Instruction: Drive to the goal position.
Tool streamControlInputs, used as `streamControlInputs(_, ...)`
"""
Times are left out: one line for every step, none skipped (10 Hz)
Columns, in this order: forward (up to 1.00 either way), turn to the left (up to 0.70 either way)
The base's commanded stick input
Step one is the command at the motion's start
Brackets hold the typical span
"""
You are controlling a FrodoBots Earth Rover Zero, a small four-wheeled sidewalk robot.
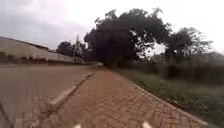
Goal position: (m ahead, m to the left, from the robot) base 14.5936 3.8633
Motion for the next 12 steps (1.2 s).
streamControlInputs(0.7,0.0)
streamControlInputs(0.7,0.0)
streamControlInputs(0.7,0.0)
streamControlInputs(0.7,0.0)
streamControlInputs(0.7,0.0)
streamControlInputs(0.7,0.0)
streamControlInputs(0.7,0.0)
streamControlInputs(0.7,0.14)
streamControlInputs(0.7,0.11)
streamControlInputs(0.7,0.07)
streamControlInputs(0.7,0.06)
streamControlInputs(0.7,0.06)
